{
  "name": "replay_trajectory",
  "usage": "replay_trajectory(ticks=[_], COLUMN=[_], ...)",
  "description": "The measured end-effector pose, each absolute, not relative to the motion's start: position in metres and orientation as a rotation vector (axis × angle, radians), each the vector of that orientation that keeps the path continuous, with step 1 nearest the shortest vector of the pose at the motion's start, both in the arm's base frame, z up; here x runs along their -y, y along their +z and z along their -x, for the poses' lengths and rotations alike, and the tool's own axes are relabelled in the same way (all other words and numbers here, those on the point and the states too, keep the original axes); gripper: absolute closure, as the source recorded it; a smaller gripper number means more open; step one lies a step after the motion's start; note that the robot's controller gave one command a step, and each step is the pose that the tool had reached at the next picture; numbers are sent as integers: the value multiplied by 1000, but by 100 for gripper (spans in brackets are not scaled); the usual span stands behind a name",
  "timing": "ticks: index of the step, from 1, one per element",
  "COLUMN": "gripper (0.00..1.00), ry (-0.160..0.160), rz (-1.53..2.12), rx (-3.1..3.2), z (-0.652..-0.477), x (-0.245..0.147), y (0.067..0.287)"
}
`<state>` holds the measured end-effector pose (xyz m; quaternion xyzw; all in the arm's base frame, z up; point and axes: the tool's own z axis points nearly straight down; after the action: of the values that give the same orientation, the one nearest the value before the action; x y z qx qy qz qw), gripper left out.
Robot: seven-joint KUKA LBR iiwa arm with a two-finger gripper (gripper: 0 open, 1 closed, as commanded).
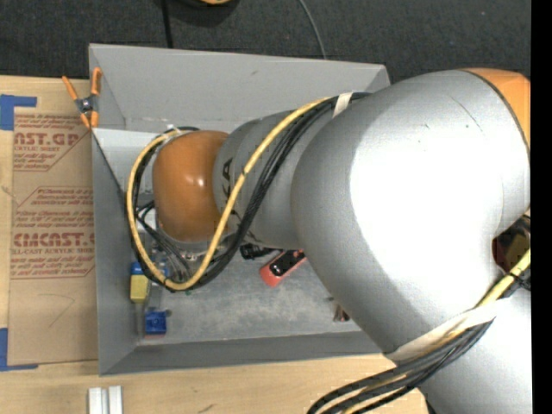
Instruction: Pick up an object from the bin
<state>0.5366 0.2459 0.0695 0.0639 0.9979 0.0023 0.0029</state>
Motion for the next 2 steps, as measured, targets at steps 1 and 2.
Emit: replay_trajectory(ticks=[1, 2], gripper=[100, 100], ry=[7, 8], rz=[-200, -200], rx=[-3129, -3130], z=[-537, -536], x=[-246, -246], y=[70, 70])
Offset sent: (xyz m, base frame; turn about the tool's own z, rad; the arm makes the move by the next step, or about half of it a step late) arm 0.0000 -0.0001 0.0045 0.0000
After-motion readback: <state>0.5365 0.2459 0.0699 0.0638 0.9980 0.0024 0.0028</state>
